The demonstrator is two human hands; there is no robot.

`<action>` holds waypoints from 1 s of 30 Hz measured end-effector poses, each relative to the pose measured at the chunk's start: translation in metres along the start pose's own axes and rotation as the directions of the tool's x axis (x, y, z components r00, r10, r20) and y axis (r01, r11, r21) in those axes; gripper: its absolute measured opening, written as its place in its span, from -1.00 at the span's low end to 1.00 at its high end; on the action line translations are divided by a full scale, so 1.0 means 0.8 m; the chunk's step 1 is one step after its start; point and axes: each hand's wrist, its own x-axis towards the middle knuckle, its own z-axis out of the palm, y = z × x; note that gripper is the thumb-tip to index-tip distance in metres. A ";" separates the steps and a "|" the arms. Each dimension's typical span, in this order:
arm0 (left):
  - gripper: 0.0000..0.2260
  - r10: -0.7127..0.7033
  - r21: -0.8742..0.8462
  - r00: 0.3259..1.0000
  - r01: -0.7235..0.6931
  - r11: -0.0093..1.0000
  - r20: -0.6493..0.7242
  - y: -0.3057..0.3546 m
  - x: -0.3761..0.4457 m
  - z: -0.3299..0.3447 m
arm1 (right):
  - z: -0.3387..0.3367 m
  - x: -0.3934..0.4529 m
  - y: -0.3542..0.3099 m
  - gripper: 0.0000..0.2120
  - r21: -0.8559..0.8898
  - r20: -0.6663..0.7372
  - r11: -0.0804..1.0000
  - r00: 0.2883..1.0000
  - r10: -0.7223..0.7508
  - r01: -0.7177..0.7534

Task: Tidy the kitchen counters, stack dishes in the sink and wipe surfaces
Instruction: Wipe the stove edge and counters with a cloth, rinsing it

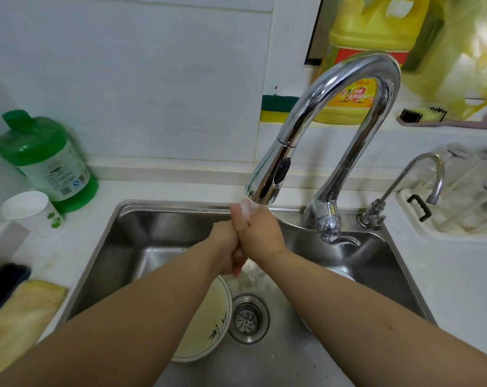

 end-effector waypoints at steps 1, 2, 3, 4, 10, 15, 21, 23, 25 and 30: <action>-0.59 0.001 0.003 1.000 -0.001 1.000 -0.016 -0.002 0.004 0.001 | 0.001 0.005 0.004 -0.67 0.000 -0.003 1.000 1.000 0.026 -0.026; -0.59 0.011 0.013 1.000 -0.010 1.000 -0.026 0.000 0.003 0.001 | 0.003 0.010 0.007 -0.62 -0.016 -0.009 0.998 0.998 0.063 -0.063; -0.59 0.023 0.022 0.999 -0.022 0.999 -0.026 0.003 0.002 0.000 | 0.003 0.014 0.008 -0.57 -0.037 -0.020 0.995 0.996 0.089 -0.090; -0.61 0.033 0.017 0.999 -0.032 0.999 -0.036 0.007 0.000 0.000 | 0.003 0.019 0.011 -0.56 -0.061 -0.028 0.991 0.993 0.116 -0.117; -0.75 0.061 -0.106 0.998 -0.061 0.993 0.003 0.023 0.003 -0.018 | -0.012 0.025 0.023 -0.75 0.153 0.204 0.903 0.907 0.368 -0.401; -0.80 0.074 -0.251 0.997 -0.080 0.965 -0.033 0.033 0.005 -0.027 | -0.029 0.003 0.018 -0.59 0.317 0.670 0.728 0.687 0.282 -0.608; -0.92 0.037 -0.208 0.991 -0.062 0.976 -0.126 0.032 0.008 -0.044 | -0.035 0.010 0.014 -0.83 0.542 0.614 0.613 0.769 0.179 -0.575; -0.88 -0.043 -0.201 0.994 0.022 0.979 -0.100 0.026 0.008 -0.049 | -0.037 0.018 0.011 -0.84 0.692 0.486 0.478 0.839 0.245 -0.540; -0.82 -0.078 -0.148 0.995 0.068 0.987 -0.067 0.014 0.009 -0.049 | -0.038 0.026 0.008 -0.87 0.787 0.387 0.392 0.876 0.287 -0.476; -0.67 -0.113 -0.120 0.991 0.122 0.985 0.077 0.000 0.009 -0.036 | -0.030 0.003 -0.015 -0.85 0.763 0.386 0.474 0.898 0.209 -0.439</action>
